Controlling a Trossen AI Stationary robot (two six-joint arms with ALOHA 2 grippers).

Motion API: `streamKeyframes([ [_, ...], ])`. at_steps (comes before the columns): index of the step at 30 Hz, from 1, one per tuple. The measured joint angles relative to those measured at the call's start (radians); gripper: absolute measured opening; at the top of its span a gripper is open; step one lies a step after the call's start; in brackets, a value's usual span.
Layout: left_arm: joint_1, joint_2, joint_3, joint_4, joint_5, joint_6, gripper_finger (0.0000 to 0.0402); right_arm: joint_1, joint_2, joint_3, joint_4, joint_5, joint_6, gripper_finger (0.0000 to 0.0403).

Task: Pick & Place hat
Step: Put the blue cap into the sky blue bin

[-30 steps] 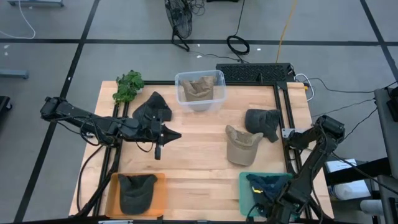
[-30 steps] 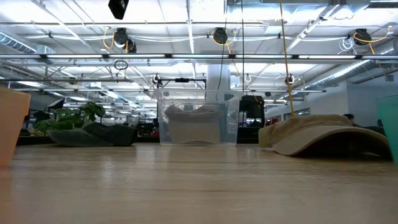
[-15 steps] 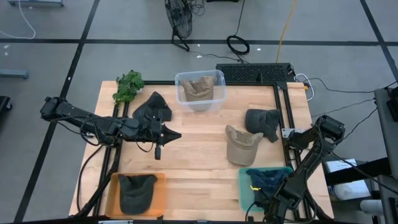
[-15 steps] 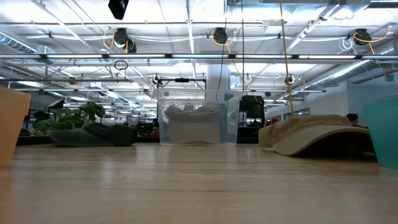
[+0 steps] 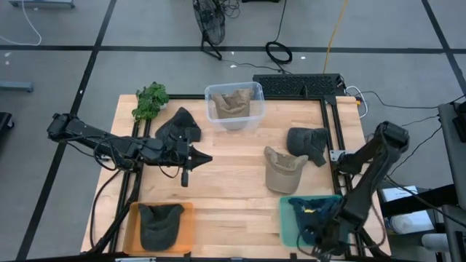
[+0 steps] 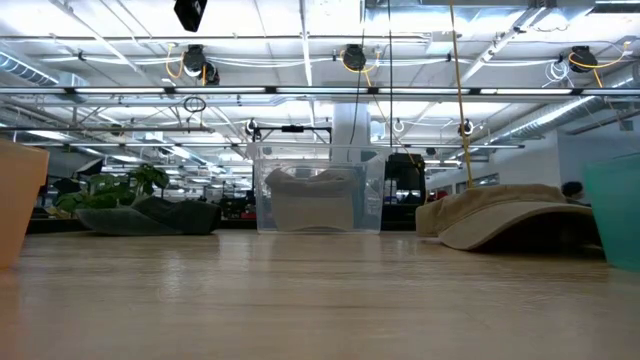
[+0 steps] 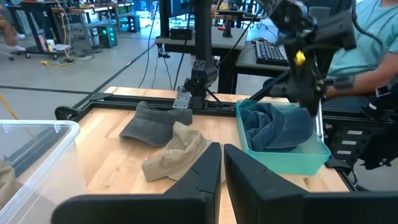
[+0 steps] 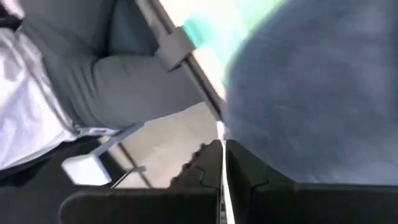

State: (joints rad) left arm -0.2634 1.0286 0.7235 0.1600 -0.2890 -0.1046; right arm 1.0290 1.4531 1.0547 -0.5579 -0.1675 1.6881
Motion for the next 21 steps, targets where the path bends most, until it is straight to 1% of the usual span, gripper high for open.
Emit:
streamKeyframes([
  [4, 0.000, 0.000, 0.000, 0.000, 0.000, 0.001, 0.0026, 0.019, -0.058, 0.052, -0.156, 0.101, 0.006, 0.0000],
  [7, 0.000, 0.000, 0.000, -0.002, 0.000, 0.002, 0.0026, 0.022, -0.069, 0.048, -0.201, 0.147, 0.035, 0.0000],
  [12, 0.000, 0.000, 0.000, -0.009, 0.000, 0.002, 0.0026, 0.027, -0.043, 0.017, -0.184, 0.135, 0.054, 0.0000],
  [17, 0.000, 0.000, 0.000, -0.008, 0.000, 0.002, 0.0026, 0.026, -0.002, -0.008, -0.101, 0.019, 0.066, 0.0000],
  [21, 0.000, 0.000, 0.000, -0.008, 0.000, 0.001, 0.0026, 0.027, 0.012, -0.030, -0.098, 0.011, 0.065, 0.0000],
])
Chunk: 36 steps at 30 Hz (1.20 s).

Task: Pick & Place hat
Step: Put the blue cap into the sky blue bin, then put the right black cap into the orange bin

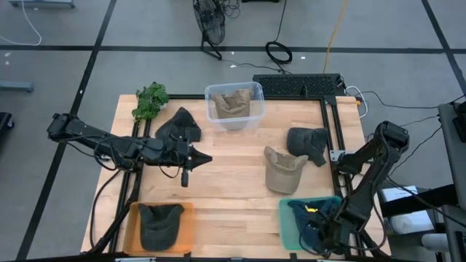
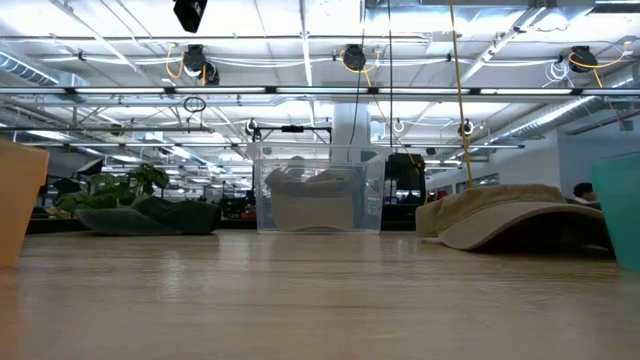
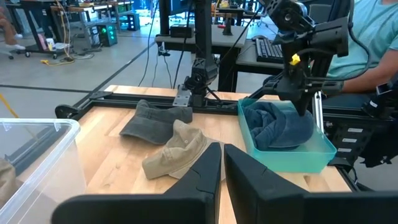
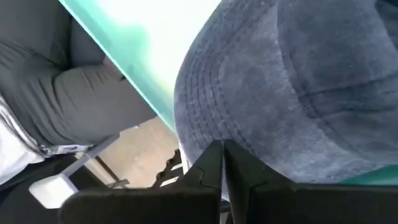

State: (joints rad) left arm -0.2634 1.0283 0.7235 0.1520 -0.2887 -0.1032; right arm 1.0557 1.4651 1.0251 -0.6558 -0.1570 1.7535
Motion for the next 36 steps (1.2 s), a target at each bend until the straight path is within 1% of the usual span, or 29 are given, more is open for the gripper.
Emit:
streamKeyframes([
  [6, 0.000, 0.000, 0.000, 0.000, 0.000, 0.000, 0.0026, 0.000, 0.001, -0.064, 0.023, -0.004, -0.001, 0.0000],
  [12, 0.000, 0.000, 0.000, 0.000, 0.000, 0.001, 0.0026, 0.000, -0.002, -0.162, 0.171, -0.003, 0.007, 0.0000],
  [15, 0.000, 0.000, 0.000, 0.000, 0.000, 0.002, 0.0026, 0.000, 0.000, -0.189, 0.234, -0.005, 0.013, 0.0000],
  [19, 0.000, 0.000, 0.000, 0.000, 0.000, 0.003, 0.0026, 0.000, 0.001, -0.190, 0.278, -0.005, 0.015, 0.0000],
  [26, 0.000, 0.000, 0.000, 0.001, 0.000, 0.003, 0.0026, 0.000, 0.003, -0.164, 0.279, 0.001, 0.014, 0.0000],
  [30, 0.000, 0.000, 0.000, 0.001, -0.001, 0.003, 0.0026, 0.000, 0.003, -0.151, 0.283, 0.024, 0.011, 0.0000],
  [36, 0.000, 0.000, 0.000, 0.003, -0.001, 0.002, 0.0026, 0.000, -0.025, -0.104, 0.275, 0.026, -0.023, 0.0000],
])
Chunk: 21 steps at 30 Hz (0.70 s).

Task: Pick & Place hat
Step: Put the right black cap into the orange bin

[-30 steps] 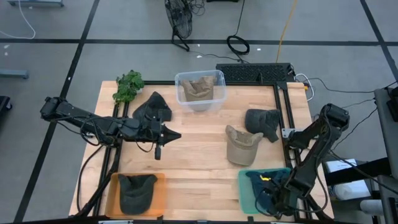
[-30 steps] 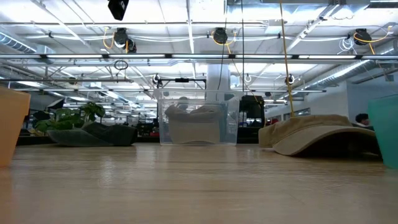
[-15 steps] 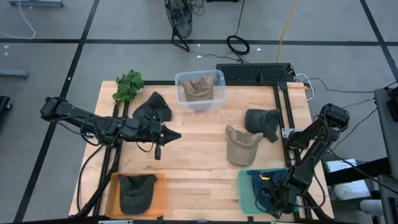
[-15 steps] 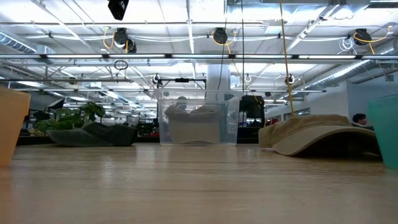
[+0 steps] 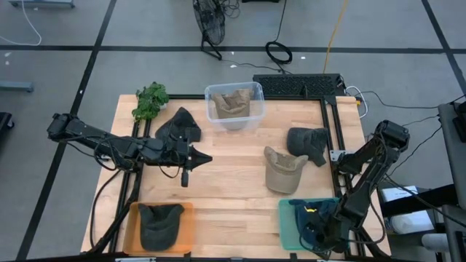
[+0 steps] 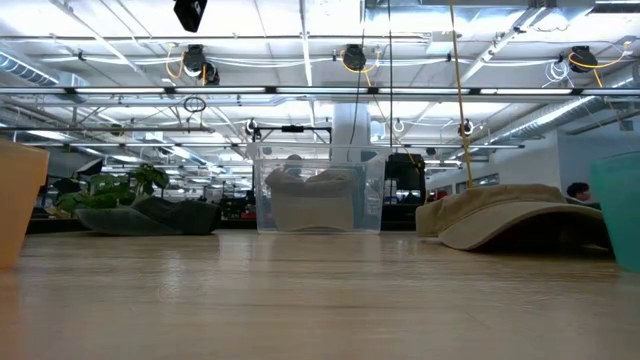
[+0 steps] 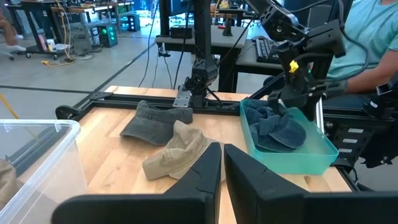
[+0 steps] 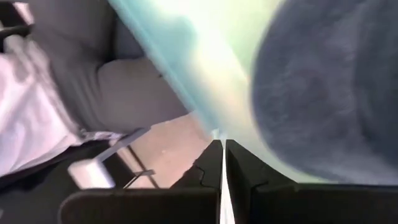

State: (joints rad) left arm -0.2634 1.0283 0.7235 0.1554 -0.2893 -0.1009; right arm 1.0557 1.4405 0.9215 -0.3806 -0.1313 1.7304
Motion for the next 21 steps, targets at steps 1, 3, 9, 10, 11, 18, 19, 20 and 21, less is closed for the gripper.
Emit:
streamKeyframes([
  [1, 0.000, 0.000, 0.000, 0.003, 0.000, 0.000, 0.0026, 0.000, -0.009, 0.013, -0.010, 0.001, -0.010, 0.0000],
  [3, 0.000, 0.000, 0.000, 0.009, -0.004, 0.003, 0.0026, 0.000, -0.030, 0.042, -0.048, 0.015, -0.033, 0.0000],
  [9, 0.000, 0.000, 0.000, 0.037, -0.115, 0.039, 0.0026, -0.022, -0.104, 0.115, -0.259, 0.161, -0.165, 0.0000],
  [10, 0.000, 0.000, 0.000, 0.036, -0.126, 0.039, 0.0026, -0.030, -0.118, 0.117, -0.285, 0.203, -0.191, 0.0000],
  [11, 0.000, 0.000, 0.000, 0.036, -0.130, 0.039, 0.0026, -0.038, -0.131, 0.117, -0.311, 0.249, -0.220, 0.0000],
  [18, 0.000, 0.000, 0.000, 0.026, -0.096, 0.038, 0.0026, -0.159, -0.164, 0.117, -0.423, 0.574, -0.514, 0.0000],
  [19, 0.000, 0.000, 0.000, 0.025, -0.086, 0.038, 0.0026, -0.187, -0.163, 0.117, -0.414, 0.611, -0.575, 0.0000],
  [20, 0.000, 0.000, 0.000, 0.025, -0.078, 0.038, 0.0026, -0.214, -0.161, 0.117, -0.396, 0.649, -0.634, 0.0000],
  [21, -0.001, 0.000, 0.000, 0.024, -0.078, 0.038, 0.0026, -0.244, -0.160, 0.111, -0.363, 0.688, -0.701, 0.0000],
])
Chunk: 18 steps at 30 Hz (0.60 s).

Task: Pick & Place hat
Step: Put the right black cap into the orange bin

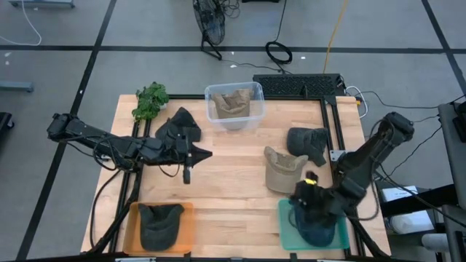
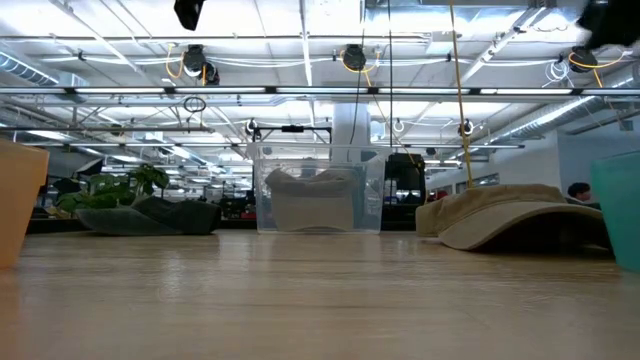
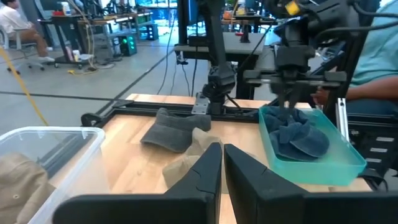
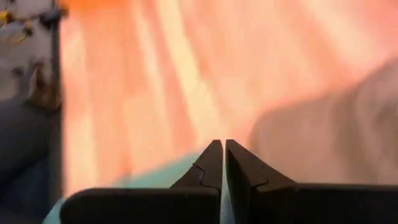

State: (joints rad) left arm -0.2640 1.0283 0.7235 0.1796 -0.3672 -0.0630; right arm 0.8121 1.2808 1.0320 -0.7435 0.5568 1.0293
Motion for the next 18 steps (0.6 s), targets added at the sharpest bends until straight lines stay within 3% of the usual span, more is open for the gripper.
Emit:
streamKeyframes([
  [5, 0.000, 0.000, 0.000, -0.005, 0.000, 0.001, 0.0026, -0.164, 0.001, -0.096, 0.280, 0.088, -0.325, 0.0000],
  [10, 0.000, 0.000, 0.000, -0.039, 0.000, -0.002, 0.0026, -0.350, 0.002, -0.215, 0.440, -0.129, -0.467, 0.0000],
  [14, 0.002, 0.000, 0.000, -0.041, -0.001, 0.001, 0.0026, -0.453, -0.013, -0.231, 0.358, -0.273, -0.481, 0.0000],
  [18, 0.015, 0.015, 0.000, -0.050, 0.000, 0.003, 0.0026, -0.473, -0.042, -0.231, 0.221, -0.274, -0.474, 0.0000],
])
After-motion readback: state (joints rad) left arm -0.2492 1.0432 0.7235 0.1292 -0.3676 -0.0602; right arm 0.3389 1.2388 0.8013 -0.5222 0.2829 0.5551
